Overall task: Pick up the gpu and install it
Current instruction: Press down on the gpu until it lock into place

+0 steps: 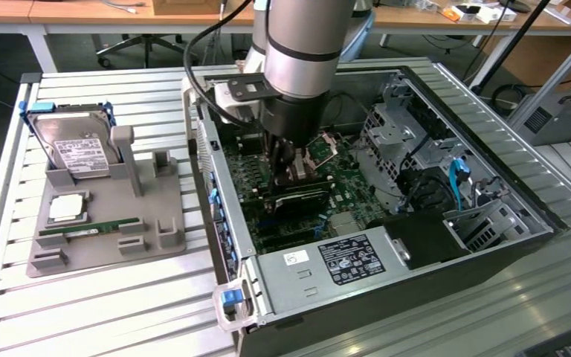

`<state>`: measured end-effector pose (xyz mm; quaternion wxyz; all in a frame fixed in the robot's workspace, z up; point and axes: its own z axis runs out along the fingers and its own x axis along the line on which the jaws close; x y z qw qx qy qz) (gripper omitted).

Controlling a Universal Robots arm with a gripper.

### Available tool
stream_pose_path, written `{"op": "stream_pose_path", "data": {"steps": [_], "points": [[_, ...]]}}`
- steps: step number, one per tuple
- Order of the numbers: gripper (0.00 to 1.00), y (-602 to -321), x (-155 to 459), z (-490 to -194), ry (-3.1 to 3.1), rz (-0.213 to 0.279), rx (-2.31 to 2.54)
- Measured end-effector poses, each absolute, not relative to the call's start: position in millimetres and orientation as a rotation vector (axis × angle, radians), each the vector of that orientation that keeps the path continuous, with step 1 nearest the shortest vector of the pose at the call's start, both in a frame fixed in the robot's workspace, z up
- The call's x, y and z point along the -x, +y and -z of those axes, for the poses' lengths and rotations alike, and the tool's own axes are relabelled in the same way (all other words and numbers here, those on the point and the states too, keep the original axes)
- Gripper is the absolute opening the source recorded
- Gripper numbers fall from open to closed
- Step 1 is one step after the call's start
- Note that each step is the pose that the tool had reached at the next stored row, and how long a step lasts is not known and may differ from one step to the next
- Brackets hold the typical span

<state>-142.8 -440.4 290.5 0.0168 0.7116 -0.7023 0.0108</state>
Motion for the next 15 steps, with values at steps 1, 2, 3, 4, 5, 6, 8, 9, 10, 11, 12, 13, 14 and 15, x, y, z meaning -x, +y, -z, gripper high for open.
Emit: {"op": "stream_pose_path", "data": {"steps": [1, 2, 3, 4, 5, 6, 8, 9, 10, 11, 12, 13, 14, 15], "points": [[0.11, -440.3, 140.6, -290.6, -2.183, -0.033, -2.212], [0.11, -440.4, 137.0, -290.6, -2.182, -0.032, -2.211], [0.11, -440.4, 133.7, -290.7, -2.182, -0.03, -2.21], [0.11, -440.4, 129.3, -290.7, -2.181, -0.027, -2.209], [0.11, -440.4, 125.1, -290.7, -2.18, -0.024, -2.209], [0.11, -440.4, 119.9, -290.7, -2.178, -0.021, -2.208], [0.11, -440.4, 110.1, -290.7, -2.176, -0.014, -2.205], [0.11, -440.4, 105.6, -290.7, -2.175, -0.01, -2.204], [0.11, -440.4, 99.4, -290.7, -2.173, -0.005, -2.203], [0.11, -440.4, 95.2, -290.7, -2.172, -0.002, -2.201], [0.11, -440.4, 90.6, -290.7, -2.17, 0.003, -2.2], [0.11, -440.4, 87.6, -290.7, -2.169, 0.005, -2.199], [0.11, -440.4, 84.7, -290.7, -2.168, 0.008, -2.198], [0.11, -440.4, 83.6, -290.7, -2.168, 0.008, -2.198]]}}
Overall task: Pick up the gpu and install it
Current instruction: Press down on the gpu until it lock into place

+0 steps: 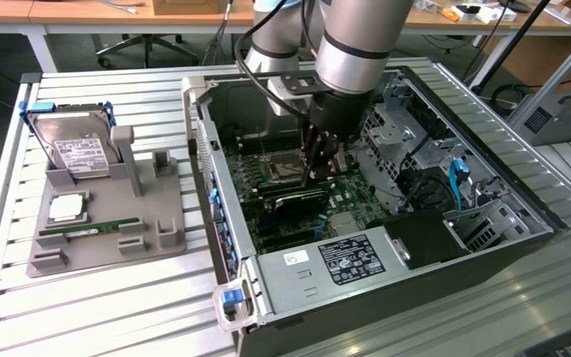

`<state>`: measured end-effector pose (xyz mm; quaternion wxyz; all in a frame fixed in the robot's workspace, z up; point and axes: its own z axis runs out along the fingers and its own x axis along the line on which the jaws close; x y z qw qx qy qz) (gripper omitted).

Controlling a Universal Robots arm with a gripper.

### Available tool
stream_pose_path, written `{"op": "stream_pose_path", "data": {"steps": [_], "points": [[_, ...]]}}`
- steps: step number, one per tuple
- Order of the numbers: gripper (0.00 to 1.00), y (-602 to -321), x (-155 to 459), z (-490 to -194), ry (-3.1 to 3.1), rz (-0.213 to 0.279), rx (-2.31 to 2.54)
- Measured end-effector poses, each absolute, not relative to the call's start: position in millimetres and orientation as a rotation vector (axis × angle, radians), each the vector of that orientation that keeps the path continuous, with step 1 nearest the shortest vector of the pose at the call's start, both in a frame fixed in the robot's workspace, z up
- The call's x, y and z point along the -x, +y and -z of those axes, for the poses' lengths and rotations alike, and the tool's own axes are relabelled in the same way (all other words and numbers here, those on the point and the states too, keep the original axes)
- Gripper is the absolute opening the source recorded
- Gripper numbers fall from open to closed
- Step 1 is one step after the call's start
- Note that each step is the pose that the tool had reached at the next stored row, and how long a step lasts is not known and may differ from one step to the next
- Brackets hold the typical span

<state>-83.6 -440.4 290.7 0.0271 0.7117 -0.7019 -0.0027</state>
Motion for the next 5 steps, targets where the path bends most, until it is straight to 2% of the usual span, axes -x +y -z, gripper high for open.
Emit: {"op": "stream_pose_path", "data": {"steps": [5], "points": [[0.11, -440.4, 83.4, -290.7, -2.168, 0.008, -2.198]]}}
